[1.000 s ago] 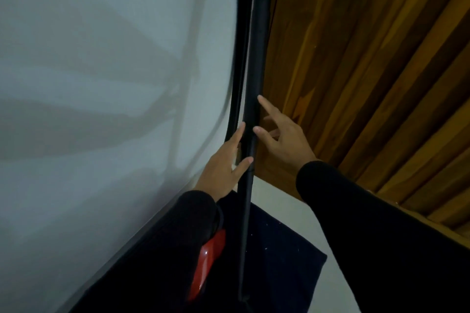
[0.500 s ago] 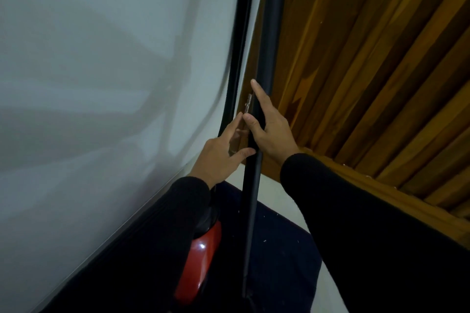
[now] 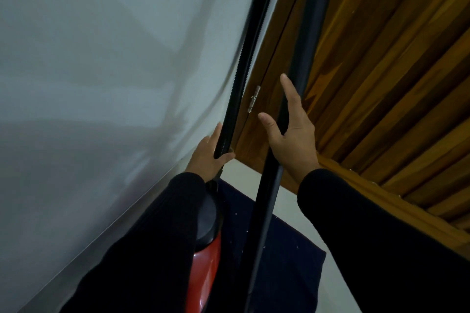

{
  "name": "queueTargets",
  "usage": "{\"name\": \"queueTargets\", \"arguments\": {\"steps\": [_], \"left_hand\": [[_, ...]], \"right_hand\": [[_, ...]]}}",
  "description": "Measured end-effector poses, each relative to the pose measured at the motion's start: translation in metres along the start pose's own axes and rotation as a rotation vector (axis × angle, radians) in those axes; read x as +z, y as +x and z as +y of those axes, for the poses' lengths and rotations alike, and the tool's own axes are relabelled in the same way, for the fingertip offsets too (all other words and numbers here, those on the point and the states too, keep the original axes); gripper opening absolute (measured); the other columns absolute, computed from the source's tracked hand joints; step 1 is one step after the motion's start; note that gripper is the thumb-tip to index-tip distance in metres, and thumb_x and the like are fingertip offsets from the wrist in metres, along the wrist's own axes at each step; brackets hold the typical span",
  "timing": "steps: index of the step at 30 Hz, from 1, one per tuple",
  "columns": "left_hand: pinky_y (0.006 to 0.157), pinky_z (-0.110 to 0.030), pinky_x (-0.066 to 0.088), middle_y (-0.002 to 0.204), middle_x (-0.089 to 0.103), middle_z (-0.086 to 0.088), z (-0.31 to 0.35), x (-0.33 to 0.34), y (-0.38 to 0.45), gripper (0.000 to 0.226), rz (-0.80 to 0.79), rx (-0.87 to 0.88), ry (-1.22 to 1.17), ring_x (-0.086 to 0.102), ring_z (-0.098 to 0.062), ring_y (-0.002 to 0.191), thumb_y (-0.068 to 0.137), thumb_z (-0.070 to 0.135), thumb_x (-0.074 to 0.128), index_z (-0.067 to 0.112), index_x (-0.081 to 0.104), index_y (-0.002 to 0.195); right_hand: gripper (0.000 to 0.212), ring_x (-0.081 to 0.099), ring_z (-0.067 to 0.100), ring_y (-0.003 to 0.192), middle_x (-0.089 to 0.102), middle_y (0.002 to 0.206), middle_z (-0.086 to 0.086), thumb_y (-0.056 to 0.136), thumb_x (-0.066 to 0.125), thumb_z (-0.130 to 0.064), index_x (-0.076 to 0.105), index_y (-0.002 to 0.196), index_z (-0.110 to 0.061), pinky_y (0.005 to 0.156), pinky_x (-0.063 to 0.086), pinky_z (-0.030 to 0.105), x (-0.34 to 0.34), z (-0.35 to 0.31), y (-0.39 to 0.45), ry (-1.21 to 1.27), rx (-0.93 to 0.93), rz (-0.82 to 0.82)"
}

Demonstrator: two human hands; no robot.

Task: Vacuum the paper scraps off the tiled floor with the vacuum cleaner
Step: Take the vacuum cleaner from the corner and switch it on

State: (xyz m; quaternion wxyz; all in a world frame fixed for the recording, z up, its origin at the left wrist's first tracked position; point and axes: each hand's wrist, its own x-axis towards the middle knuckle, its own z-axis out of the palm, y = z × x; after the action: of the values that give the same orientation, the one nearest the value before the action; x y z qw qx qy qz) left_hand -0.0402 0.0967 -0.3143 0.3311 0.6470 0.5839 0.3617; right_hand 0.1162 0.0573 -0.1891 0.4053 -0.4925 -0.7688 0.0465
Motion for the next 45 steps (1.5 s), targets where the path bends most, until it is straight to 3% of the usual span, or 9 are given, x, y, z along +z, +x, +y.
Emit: {"name": "queueTargets", "arguments": {"steps": [4,10,15,19,25,31,36,40,45], "left_hand": [[0.090,-0.024,0.035,0.140,0.048,-0.013,-0.018,0.011,0.022,0.084,-0.083,-0.054,-0.060,0.051,-0.026,0.118,0.094,0.036,0.055,0.030,-0.006,0.152],[0.113,-0.041,0.028,0.156,0.029,-0.008,-0.021,0.027,0.055,0.087,-0.208,-0.103,-0.104,0.036,-0.032,0.137,0.092,0.040,0.056,0.042,-0.010,0.149],[0.113,-0.048,0.031,0.154,0.033,-0.007,-0.026,0.030,0.073,0.098,-0.169,-0.100,-0.197,0.039,-0.031,0.136,0.087,0.034,0.066,0.044,-0.011,0.148],[0.112,-0.046,0.033,0.155,0.030,-0.005,-0.021,0.033,0.078,0.104,-0.090,-0.166,-0.379,0.040,-0.026,0.135,0.087,0.022,0.067,0.033,-0.015,0.149],[0.105,-0.045,0.042,0.156,0.029,-0.005,-0.010,0.024,0.085,0.101,-0.061,-0.220,-0.529,0.046,-0.027,0.129,0.086,0.026,0.069,0.037,-0.008,0.150],[0.089,-0.031,0.048,0.148,0.041,-0.006,0.026,0.001,0.091,0.089,-0.066,-0.128,-0.549,0.052,-0.021,0.116,0.089,0.027,0.065,0.034,0.002,0.152],[0.097,-0.036,0.048,0.151,0.038,-0.004,0.047,-0.006,0.091,0.079,-0.064,-0.124,-0.588,0.050,-0.024,0.124,0.092,0.027,0.060,0.028,0.009,0.153],[0.081,-0.031,0.050,0.146,0.044,-0.005,0.066,-0.015,0.097,0.071,-0.114,-0.150,-0.632,0.055,-0.023,0.112,0.093,0.029,0.058,0.028,0.017,0.152],[0.095,-0.039,0.049,0.136,0.053,-0.007,0.104,-0.033,0.107,0.053,-0.107,-0.069,-0.674,0.055,-0.025,0.114,0.095,0.025,0.056,0.026,0.037,0.144]], "right_hand": [[0.069,0.026,-0.008,0.121,0.029,0.139,-0.019,0.098,0.057,-0.034,0.009,0.146,-0.044,0.099,0.018,0.004,0.001,0.009,0.002,0.000,-0.023,0.012],[0.071,0.015,-0.038,0.118,0.018,0.138,-0.033,0.096,0.059,-0.035,0.008,0.145,-0.046,0.095,0.013,-0.010,0.004,0.018,0.010,-0.029,-0.046,-0.009],[0.073,0.008,-0.034,0.127,0.016,0.149,-0.024,0.096,0.061,-0.034,0.008,0.147,-0.040,0.103,0.010,-0.007,0.008,0.021,0.016,-0.034,-0.064,0.002],[0.076,0.008,-0.032,0.129,0.012,0.147,-0.033,0.095,0.062,-0.035,0.009,0.149,-0.038,0.105,0.011,-0.005,0.008,0.025,0.017,-0.016,-0.078,0.016],[0.080,0.006,-0.033,0.129,0.007,0.142,-0.044,0.093,0.062,-0.040,0.006,0.149,-0.042,0.103,0.008,-0.007,0.003,0.027,0.017,-0.006,-0.056,0.009],[0.080,0.006,-0.035,0.127,0.007,0.140,-0.045,0.091,0.063,-0.039,0.005,0.146,-0.047,0.104,0.009,-0.007,-0.002,0.023,0.015,0.021,-0.039,-0.005],[0.081,0.008,-0.040,0.120,0.007,0.133,-0.048,0.090,0.065,-0.038,0.003,0.140,-0.057,0.099,0.009,-0.010,-0.005,0.020,0.013,0.024,-0.019,-0.015],[0.085,0.011,-0.045,0.111,0.011,0.126,-0.048,0.090,0.068,-0.029,0.004,0.139,-0.056,0.092,0.013,-0.014,-0.013,0.019,0.013,0.060,0.012,-0.042],[0.084,0.014,-0.044,0.112,0.015,0.125,-0.048,0.089,0.068,-0.031,0.005,0.138,-0.057,0.091,0.015,-0.013,-0.022,0.019,0.020,0.069,0.038,-0.063]]}}
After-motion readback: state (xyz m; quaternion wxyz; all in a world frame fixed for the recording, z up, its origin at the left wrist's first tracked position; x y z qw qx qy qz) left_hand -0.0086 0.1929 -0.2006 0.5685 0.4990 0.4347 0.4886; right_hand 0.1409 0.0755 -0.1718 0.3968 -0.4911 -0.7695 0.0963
